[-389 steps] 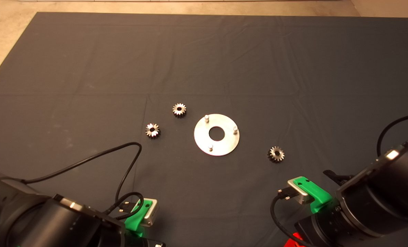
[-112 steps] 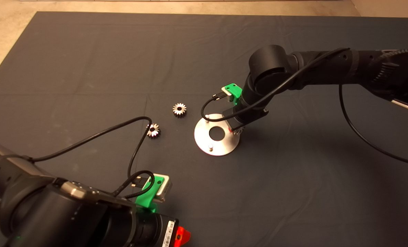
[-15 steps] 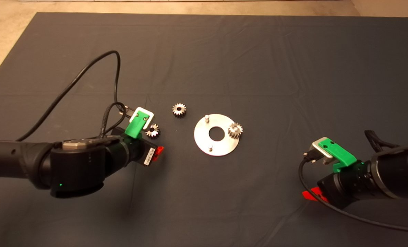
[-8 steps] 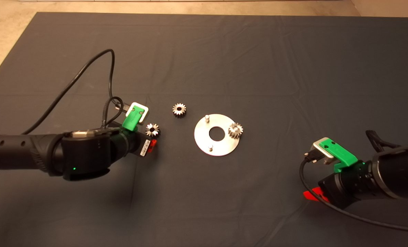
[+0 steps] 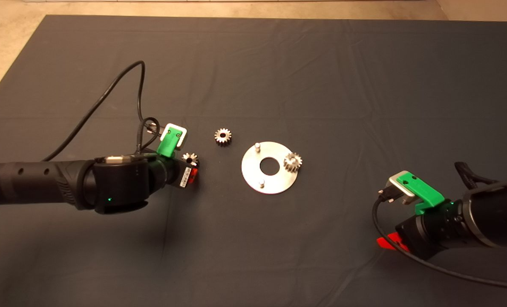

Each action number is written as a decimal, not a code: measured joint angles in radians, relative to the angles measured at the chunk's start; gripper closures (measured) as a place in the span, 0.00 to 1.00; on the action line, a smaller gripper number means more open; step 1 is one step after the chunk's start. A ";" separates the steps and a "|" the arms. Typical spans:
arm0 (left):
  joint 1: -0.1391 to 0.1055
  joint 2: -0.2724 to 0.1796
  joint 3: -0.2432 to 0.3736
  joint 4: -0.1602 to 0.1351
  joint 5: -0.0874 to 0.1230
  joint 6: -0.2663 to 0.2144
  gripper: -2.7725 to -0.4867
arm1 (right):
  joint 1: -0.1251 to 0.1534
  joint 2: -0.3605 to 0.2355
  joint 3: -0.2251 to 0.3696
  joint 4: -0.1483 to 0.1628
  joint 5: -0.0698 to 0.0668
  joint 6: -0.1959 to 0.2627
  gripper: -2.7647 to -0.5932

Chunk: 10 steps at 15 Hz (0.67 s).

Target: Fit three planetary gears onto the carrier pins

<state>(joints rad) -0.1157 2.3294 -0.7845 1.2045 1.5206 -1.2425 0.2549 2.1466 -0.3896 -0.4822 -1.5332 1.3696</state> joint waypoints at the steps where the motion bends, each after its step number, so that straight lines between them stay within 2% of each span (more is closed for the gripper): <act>1: -0.001 0.000 0.000 0.000 -0.002 -0.013 0.13 | 0.000 0.000 0.000 0.000 0.000 0.000 0.40; 2: -0.001 0.000 0.000 0.000 -0.007 -0.025 0.13 | 0.000 0.000 0.000 0.000 0.000 0.000 0.40; 5: -0.005 0.000 -0.007 0.000 -0.069 -0.062 0.13 | 0.000 0.000 0.000 0.000 0.000 0.000 0.40; 7: -0.007 0.000 -0.022 0.000 -0.079 -0.066 0.13 | 0.000 0.000 0.001 0.000 0.000 0.000 0.40; 10: -0.007 0.000 -0.035 0.000 -0.115 -0.066 0.17 | 0.000 0.001 0.003 0.000 0.000 0.000 0.40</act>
<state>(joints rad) -0.1226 2.3289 -0.8196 1.2047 1.4053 -1.3089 0.2550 2.1474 -0.3862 -0.4819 -1.5328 1.3696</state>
